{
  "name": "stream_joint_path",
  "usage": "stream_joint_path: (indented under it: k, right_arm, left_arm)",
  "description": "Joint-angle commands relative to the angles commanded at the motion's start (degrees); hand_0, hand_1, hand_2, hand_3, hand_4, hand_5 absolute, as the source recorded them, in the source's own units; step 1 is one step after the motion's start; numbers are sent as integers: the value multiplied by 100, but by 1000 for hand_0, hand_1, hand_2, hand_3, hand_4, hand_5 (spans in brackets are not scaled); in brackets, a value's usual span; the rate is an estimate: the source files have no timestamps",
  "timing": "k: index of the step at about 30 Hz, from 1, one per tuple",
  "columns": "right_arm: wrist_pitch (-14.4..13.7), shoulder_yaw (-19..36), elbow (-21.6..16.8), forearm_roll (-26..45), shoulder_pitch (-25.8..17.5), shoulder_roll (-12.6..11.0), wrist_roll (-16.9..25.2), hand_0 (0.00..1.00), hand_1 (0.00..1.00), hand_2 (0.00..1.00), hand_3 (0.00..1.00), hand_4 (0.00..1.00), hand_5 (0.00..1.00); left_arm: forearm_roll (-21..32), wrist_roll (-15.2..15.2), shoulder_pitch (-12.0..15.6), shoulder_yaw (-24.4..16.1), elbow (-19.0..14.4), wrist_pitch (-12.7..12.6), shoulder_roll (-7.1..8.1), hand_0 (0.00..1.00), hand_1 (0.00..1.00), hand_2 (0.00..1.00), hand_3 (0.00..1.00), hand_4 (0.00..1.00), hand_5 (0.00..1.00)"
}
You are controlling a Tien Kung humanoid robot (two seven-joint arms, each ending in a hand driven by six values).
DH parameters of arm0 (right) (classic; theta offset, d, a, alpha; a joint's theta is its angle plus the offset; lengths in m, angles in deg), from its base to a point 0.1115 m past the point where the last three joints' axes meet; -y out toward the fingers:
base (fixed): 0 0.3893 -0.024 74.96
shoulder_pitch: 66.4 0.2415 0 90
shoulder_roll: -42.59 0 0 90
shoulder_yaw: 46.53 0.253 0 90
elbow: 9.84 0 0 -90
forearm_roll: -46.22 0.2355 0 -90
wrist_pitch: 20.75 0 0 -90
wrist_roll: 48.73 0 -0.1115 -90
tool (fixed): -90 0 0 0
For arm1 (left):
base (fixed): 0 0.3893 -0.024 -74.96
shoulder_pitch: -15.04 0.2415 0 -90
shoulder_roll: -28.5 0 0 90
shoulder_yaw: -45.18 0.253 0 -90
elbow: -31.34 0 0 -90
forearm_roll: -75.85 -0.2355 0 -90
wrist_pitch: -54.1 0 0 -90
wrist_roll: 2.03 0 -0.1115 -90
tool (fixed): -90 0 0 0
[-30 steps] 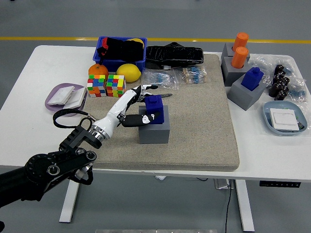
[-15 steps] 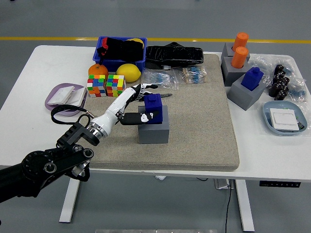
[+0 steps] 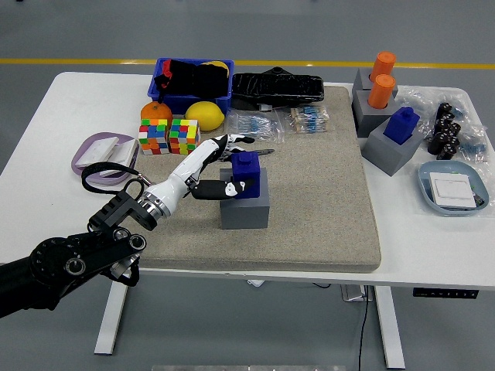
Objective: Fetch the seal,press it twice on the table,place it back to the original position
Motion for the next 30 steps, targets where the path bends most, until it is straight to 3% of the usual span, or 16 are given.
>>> stream_joint_path:
  k: [12,22,30]
  right_arm:
    - [-4,9,0,8,-2,-5,3,784,683,659,620,796,441]
    - [-2,3,0,18,-2,-7,-2,784,683,659,620,796,441]
    - [-1,16,0,16,1,-7,5,784,683,659,621,797,441]
  left_arm:
    - [-149,18,-99,48,24,6,5,649,568,572,820,734,2]
    - [-321,161,-277,127,80,306,95,651,579,572,813,724,2]
    - [-349,226,-343,72,-3,359,140,654,580,566,813,721,2]
